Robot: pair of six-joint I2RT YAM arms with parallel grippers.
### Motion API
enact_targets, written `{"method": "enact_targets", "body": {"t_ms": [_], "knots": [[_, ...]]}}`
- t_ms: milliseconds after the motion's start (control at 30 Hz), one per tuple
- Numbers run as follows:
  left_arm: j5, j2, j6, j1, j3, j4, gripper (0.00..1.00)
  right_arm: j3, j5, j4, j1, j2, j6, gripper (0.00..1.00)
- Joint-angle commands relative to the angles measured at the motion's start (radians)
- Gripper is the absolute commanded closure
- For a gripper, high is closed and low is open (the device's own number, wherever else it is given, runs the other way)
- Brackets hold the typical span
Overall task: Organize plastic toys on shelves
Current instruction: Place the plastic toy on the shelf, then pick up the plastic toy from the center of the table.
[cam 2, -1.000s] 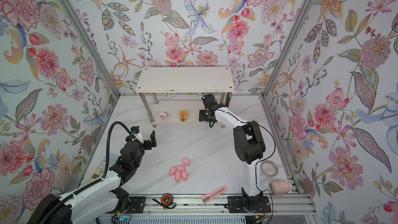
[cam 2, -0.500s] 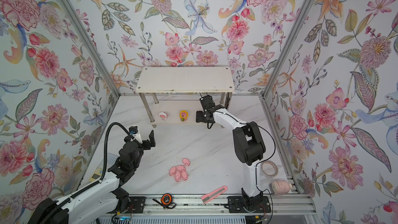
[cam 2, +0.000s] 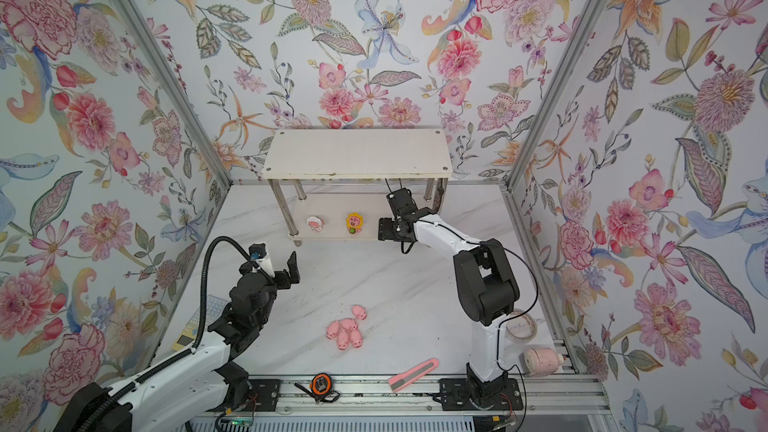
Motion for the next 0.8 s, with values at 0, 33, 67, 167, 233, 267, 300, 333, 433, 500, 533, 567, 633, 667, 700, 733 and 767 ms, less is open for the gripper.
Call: {"method": "enact_targets", "body": {"t_ms": [0,33,67,167,233,267,300,333,433,500,533,567,633,667,700,733,767], "knots": [[-0.028,-0.026,0.015,0.010,0.003,-0.024,0.01,-0.079,-0.007,-0.003,0.015,-0.082,0.025,0.24],[-0.031,-0.030,0.018,0.010,0.003,-0.028,0.01,-0.101,-0.006,-0.002,0.020,-0.104,0.028,0.24],[-0.032,-0.034,0.020,0.010,0.003,-0.031,0.01,-0.128,-0.002,0.001,0.027,-0.131,0.030,0.24],[-0.037,-0.044,0.021,0.010,0.002,-0.042,0.01,-0.234,0.010,0.010,0.061,-0.227,0.042,0.23],[-0.038,-0.051,0.021,0.010,-0.003,-0.045,0.01,-0.300,0.021,0.011,0.093,-0.290,0.046,0.23],[-0.039,-0.054,0.020,0.011,-0.006,-0.048,0.01,-0.339,0.021,0.019,0.117,-0.321,0.041,0.25],[-0.041,-0.055,0.018,0.010,-0.008,-0.047,0.01,-0.379,0.017,0.026,0.143,-0.346,0.032,0.27],[-0.040,-0.055,0.017,0.010,-0.011,-0.047,0.01,-0.407,0.010,0.031,0.184,-0.360,0.022,0.30],[-0.039,-0.055,0.007,0.010,-0.020,-0.042,0.01,-0.476,-0.053,0.033,0.287,-0.382,-0.017,0.51],[-0.033,-0.051,-0.001,0.010,-0.026,-0.035,0.01,-0.506,-0.074,0.035,0.364,-0.374,-0.045,0.68],[-0.031,-0.047,-0.005,0.010,-0.028,-0.031,0.01,-0.515,-0.071,0.035,0.395,-0.369,-0.059,0.73],[-0.026,-0.043,-0.008,0.009,-0.029,-0.027,0.01,-0.526,-0.069,0.040,0.424,-0.357,-0.073,0.75],[-0.018,-0.034,-0.016,0.010,-0.029,-0.019,0.01,-0.535,-0.080,0.051,0.467,-0.335,-0.104,0.73],[-0.014,-0.029,-0.018,0.011,-0.026,-0.020,0.01,-0.536,-0.076,0.049,0.482,-0.322,-0.113,0.67],[-0.011,-0.026,-0.019,0.010,-0.024,-0.020,0.01,-0.537,-0.079,0.049,0.489,-0.313,-0.119,0.63],[-0.009,-0.024,-0.019,0.010,-0.022,-0.021,0.01,-0.536,-0.080,0.049,0.492,-0.304,-0.120,0.57],[-0.008,-0.023,-0.019,0.010,-0.019,-0.023,0.01,-0.535,-0.079,0.049,0.492,-0.297,-0.120,0.51]]}}
